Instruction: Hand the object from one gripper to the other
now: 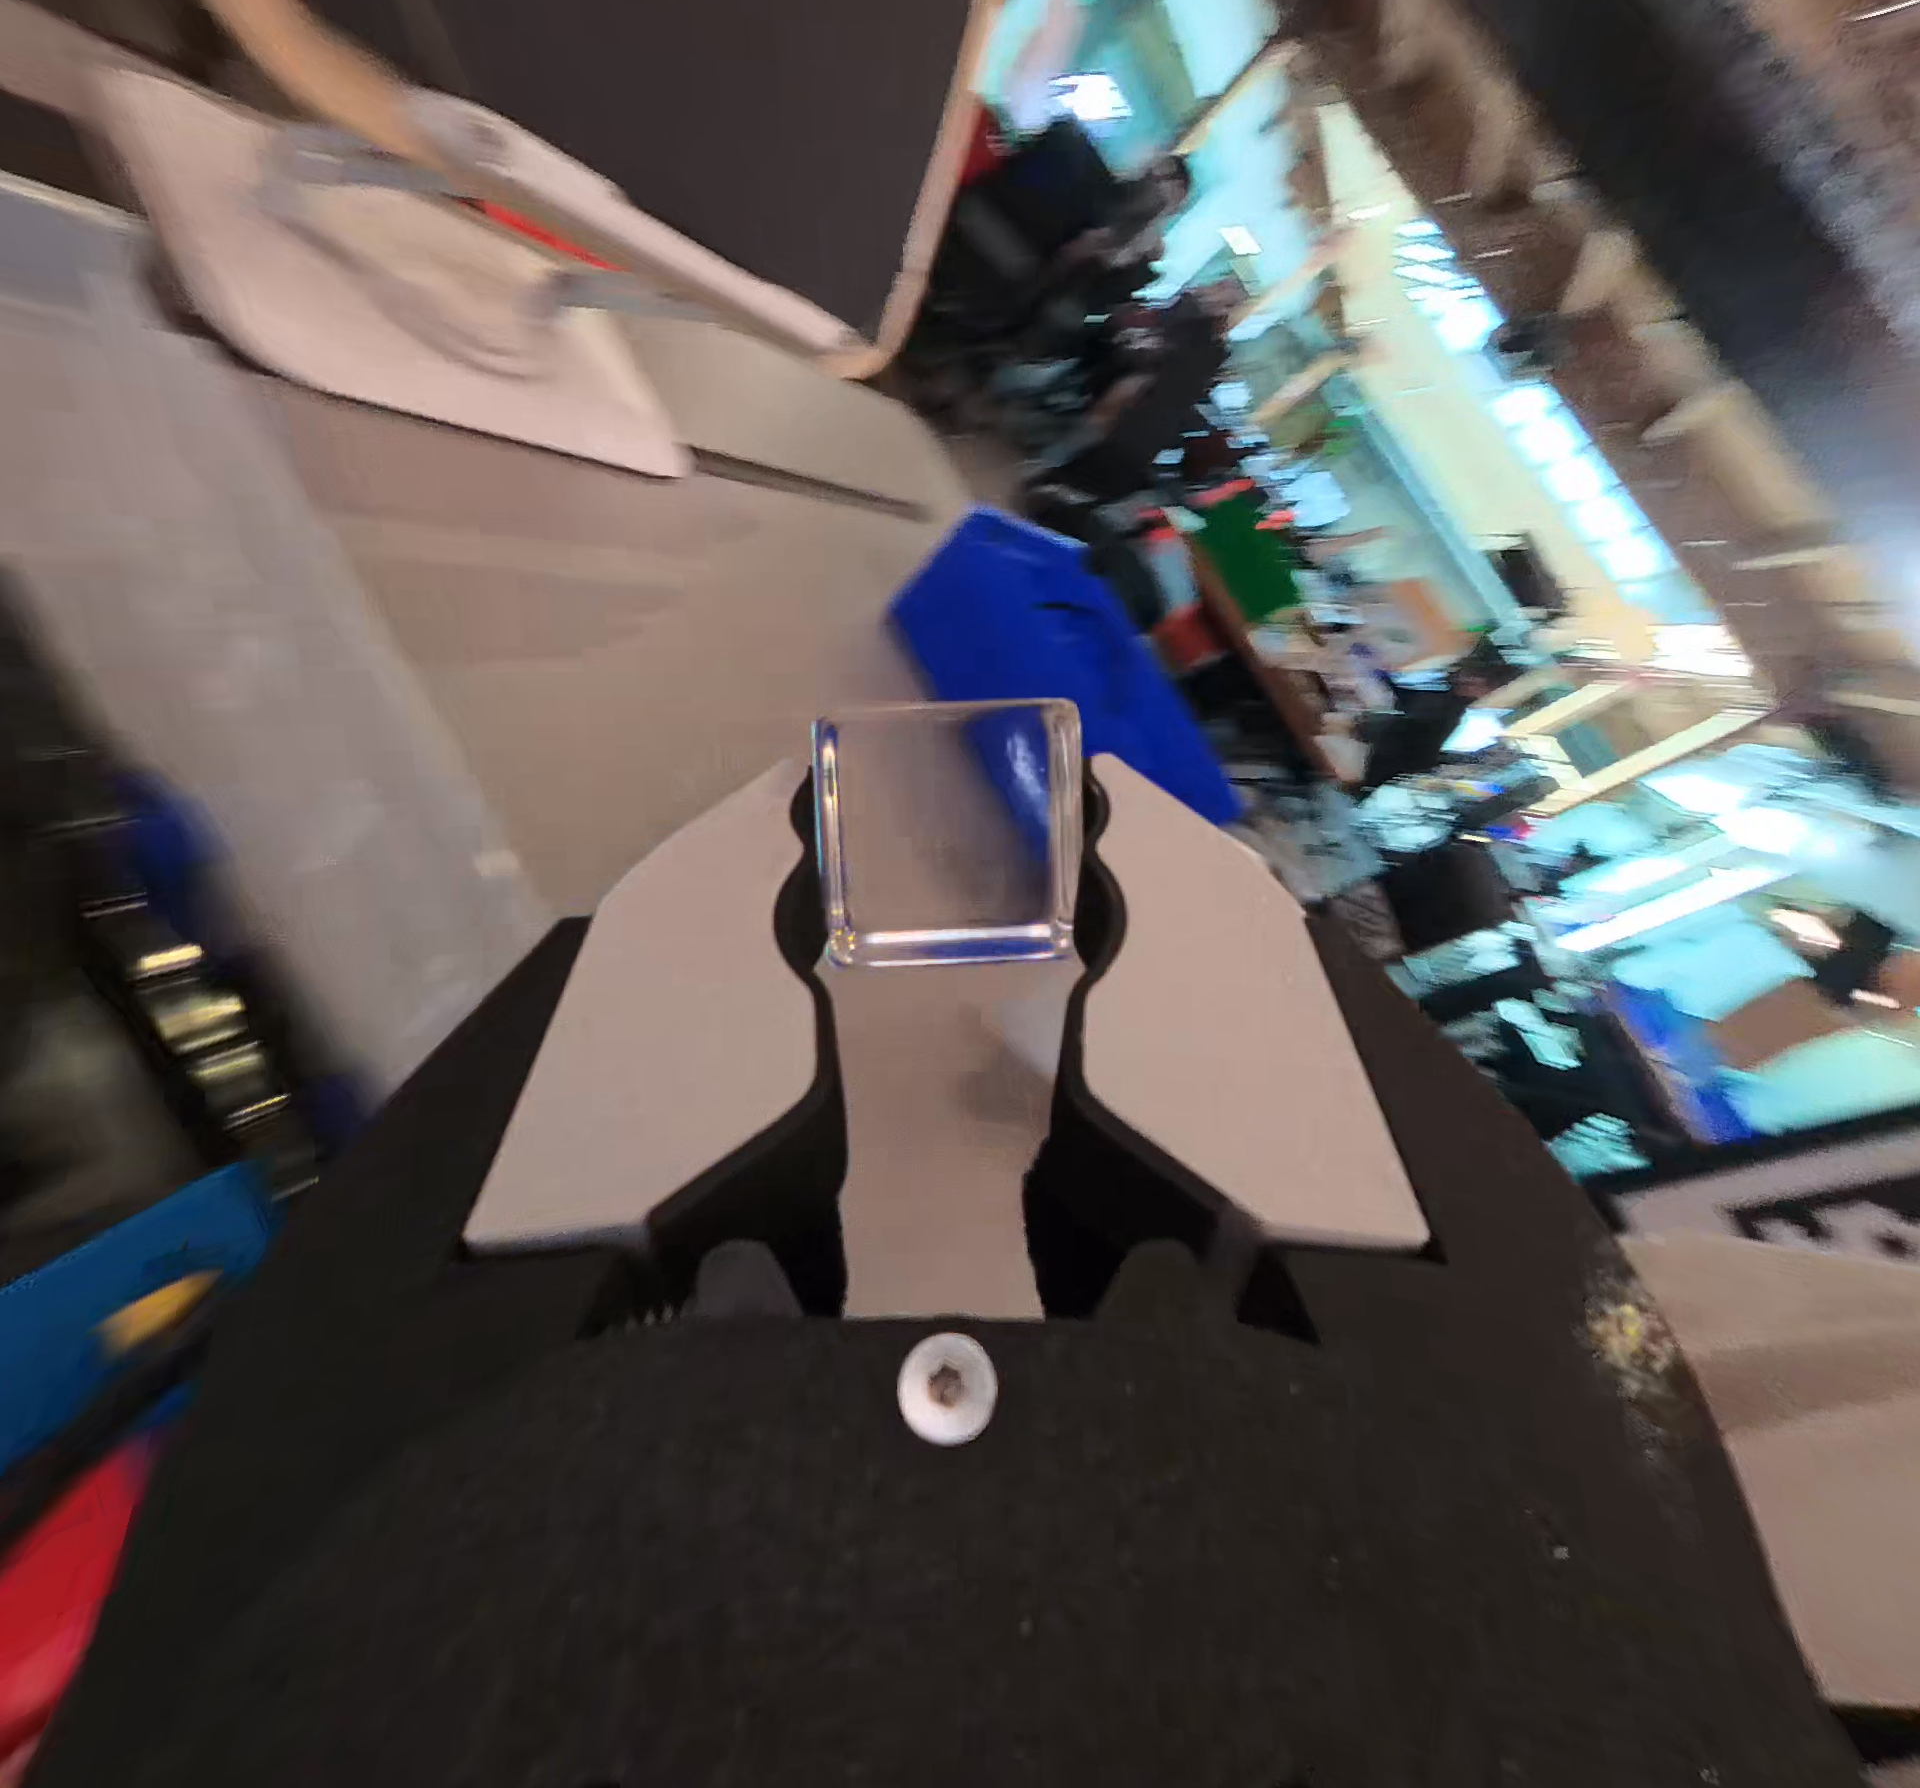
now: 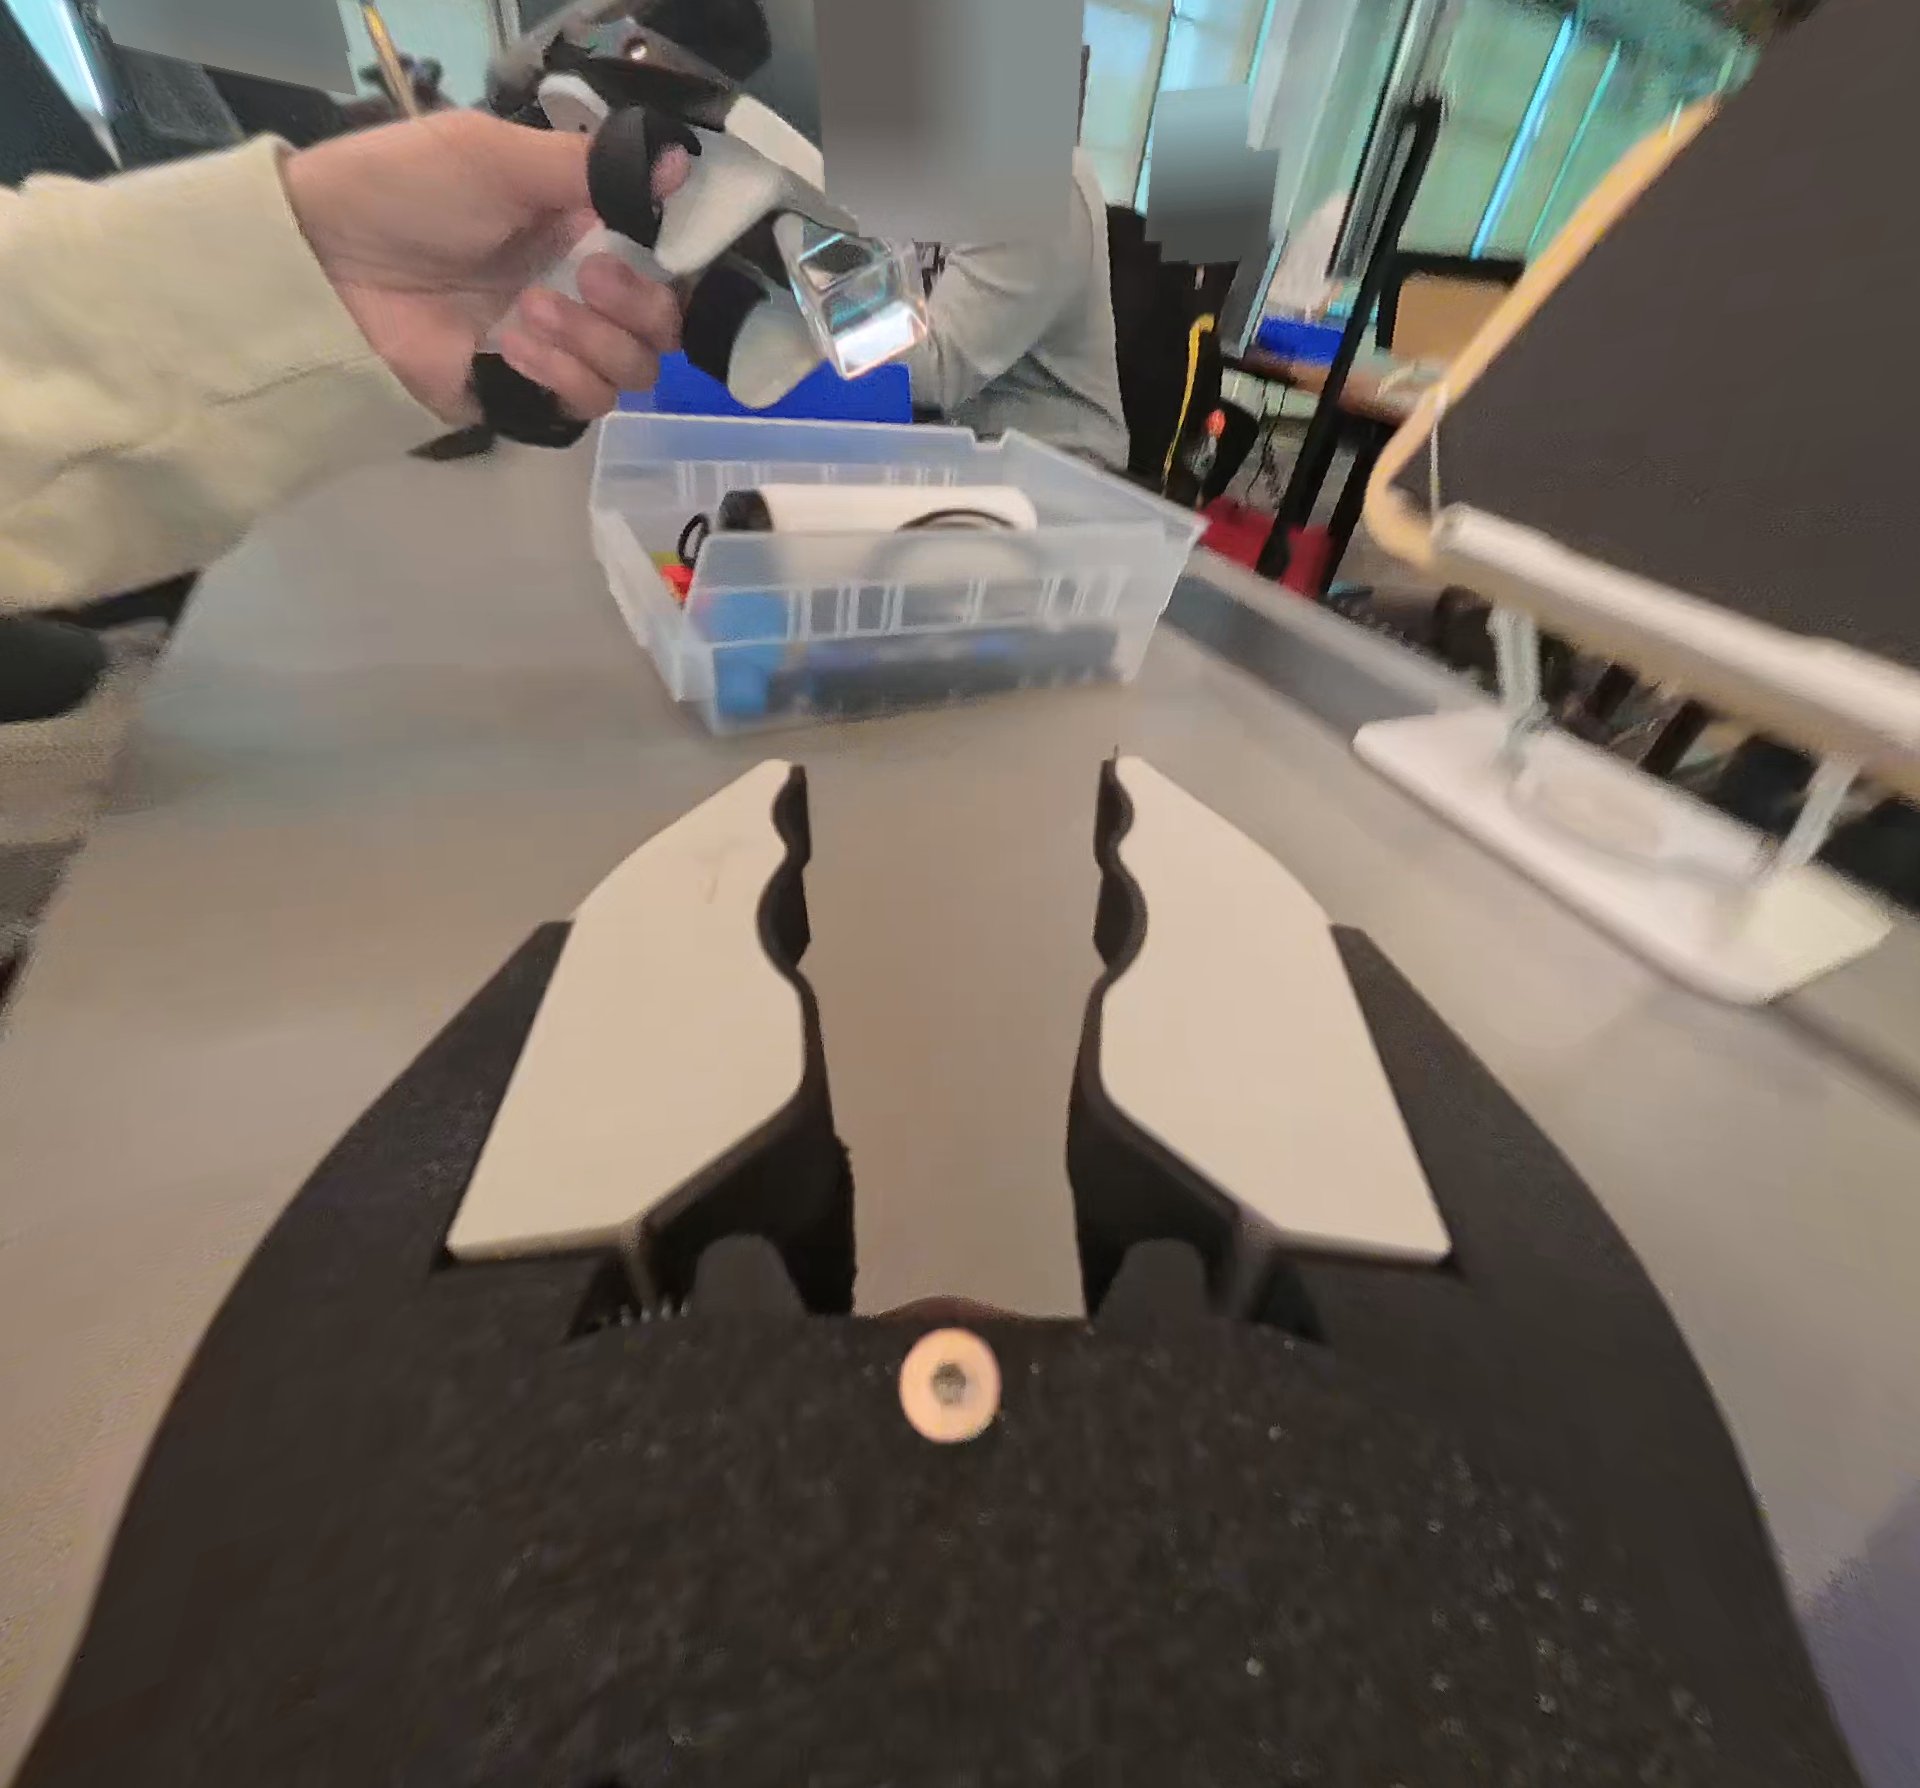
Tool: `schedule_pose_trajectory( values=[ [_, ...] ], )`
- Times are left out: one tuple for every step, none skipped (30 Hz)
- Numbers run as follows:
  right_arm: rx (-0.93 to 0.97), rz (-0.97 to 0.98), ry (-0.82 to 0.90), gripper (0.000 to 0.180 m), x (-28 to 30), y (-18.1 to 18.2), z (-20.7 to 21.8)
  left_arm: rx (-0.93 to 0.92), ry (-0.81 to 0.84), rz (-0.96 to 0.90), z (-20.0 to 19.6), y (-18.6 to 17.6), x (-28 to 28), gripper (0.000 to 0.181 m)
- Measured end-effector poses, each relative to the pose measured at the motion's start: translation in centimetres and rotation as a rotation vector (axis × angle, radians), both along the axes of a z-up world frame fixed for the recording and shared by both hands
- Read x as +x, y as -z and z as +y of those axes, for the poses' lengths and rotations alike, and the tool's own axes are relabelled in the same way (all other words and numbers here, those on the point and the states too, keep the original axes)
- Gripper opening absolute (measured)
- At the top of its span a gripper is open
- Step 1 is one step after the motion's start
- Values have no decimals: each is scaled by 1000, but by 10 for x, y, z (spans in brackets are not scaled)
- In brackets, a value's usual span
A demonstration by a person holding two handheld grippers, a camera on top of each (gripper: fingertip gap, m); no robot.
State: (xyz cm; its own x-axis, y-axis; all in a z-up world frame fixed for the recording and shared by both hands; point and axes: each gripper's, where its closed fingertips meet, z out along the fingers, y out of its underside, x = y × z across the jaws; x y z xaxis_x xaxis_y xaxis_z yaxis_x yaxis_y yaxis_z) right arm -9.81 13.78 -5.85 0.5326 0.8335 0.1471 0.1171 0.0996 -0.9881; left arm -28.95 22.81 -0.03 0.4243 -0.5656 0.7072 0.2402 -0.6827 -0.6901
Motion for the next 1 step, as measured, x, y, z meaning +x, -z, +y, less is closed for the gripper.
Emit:
schedule_pose_trajectory(
  values=[
    [48, -30, -16, 53, -6, -10, 8, -4, 48, -57, -7, -7, 17, 43]
  ],
)
